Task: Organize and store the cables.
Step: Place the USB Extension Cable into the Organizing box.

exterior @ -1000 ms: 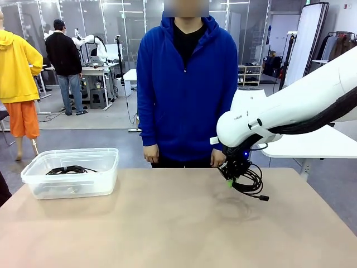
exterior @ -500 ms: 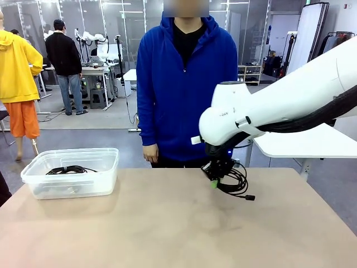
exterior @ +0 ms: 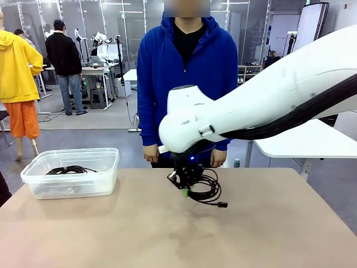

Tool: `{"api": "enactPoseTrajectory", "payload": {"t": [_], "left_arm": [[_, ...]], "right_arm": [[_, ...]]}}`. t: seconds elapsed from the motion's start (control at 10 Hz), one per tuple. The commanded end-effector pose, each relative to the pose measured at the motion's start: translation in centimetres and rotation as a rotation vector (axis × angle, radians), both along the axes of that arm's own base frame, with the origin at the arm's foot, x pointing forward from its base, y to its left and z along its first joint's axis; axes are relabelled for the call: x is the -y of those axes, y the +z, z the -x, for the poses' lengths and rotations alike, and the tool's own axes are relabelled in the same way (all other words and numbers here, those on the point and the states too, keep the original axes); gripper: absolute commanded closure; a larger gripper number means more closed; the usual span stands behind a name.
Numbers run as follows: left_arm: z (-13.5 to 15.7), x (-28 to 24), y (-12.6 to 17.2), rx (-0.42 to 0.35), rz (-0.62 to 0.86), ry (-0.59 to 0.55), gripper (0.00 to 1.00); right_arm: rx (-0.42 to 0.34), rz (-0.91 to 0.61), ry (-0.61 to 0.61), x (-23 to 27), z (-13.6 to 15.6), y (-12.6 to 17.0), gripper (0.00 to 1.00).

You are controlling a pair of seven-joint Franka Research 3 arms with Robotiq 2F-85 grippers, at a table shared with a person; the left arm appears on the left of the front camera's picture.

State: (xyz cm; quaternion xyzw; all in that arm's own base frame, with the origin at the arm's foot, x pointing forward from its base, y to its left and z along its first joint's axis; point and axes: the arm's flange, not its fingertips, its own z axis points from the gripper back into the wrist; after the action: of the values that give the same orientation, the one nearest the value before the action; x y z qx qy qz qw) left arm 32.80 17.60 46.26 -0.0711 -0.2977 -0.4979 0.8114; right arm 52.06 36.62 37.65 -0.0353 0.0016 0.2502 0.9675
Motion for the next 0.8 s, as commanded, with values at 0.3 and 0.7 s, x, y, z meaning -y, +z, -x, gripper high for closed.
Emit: {"api": "enactPoseTrajectory", "payload": {"t": [0.3,0.7], "left_arm": [[-0.3,0.0,-0.1,0.011,0.01,0.014,0.0],[-0.3,0.0,-0.1,0.011,0.01,0.014,0.0]], "right_arm": [[0.0,-0.035,0.032,-5.1,-0.8,-4.5,0.85],[-0.032,-0.061,0.048,-5.0,0.1,-6.2,0.85]]}}
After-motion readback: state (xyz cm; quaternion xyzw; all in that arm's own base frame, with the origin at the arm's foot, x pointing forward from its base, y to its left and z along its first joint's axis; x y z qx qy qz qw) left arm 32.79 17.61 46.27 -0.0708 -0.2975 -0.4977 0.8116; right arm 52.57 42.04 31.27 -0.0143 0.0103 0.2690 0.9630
